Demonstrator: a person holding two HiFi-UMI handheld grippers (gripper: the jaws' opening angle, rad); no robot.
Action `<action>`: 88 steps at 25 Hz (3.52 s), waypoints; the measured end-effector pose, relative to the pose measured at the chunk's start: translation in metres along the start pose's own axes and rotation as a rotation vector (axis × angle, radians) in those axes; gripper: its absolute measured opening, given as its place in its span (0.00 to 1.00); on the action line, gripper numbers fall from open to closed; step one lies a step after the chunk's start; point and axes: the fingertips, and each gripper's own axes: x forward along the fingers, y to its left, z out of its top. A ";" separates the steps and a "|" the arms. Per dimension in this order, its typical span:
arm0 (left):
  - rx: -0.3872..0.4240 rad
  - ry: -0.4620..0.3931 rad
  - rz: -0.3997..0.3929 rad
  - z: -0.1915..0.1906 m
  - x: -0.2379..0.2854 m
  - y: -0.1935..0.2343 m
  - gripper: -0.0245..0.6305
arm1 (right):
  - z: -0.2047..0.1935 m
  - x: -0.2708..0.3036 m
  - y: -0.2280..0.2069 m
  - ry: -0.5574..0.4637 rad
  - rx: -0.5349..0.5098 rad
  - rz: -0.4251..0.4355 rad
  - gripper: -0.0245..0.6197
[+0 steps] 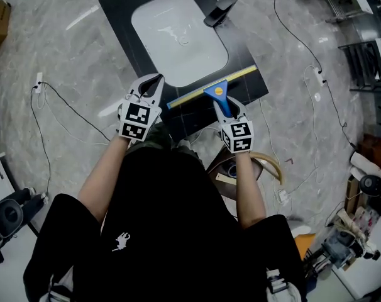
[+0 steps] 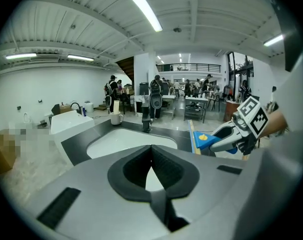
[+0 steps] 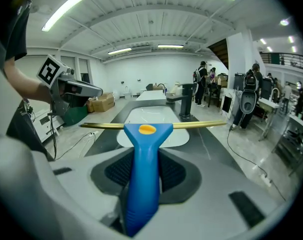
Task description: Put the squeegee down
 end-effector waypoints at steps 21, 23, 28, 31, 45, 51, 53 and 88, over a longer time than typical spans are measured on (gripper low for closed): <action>-0.004 0.082 -0.039 -0.022 0.030 0.025 0.04 | -0.043 0.071 0.003 0.161 -0.001 0.023 0.25; -0.005 0.087 -0.039 -0.023 0.031 0.026 0.04 | -0.045 0.073 0.002 0.170 0.000 0.023 0.25; -0.008 0.091 -0.037 -0.024 0.033 0.028 0.04 | -0.049 0.078 0.000 0.184 -0.002 0.023 0.25; -0.009 0.092 -0.034 -0.025 0.033 0.030 0.04 | -0.050 0.081 0.000 0.192 -0.007 0.027 0.25; -0.015 0.102 -0.022 -0.030 0.031 0.034 0.04 | -0.055 0.088 -0.001 0.220 -0.019 0.026 0.25; -0.018 0.105 -0.022 -0.031 0.031 0.036 0.04 | -0.054 0.089 -0.002 0.228 -0.012 0.021 0.25; -0.020 0.106 -0.023 -0.032 0.030 0.035 0.04 | -0.054 0.089 -0.001 0.231 -0.007 0.017 0.25; -0.089 -0.090 0.038 0.000 -0.066 -0.061 0.04 | 0.020 -0.097 0.000 -0.210 0.101 -0.058 0.05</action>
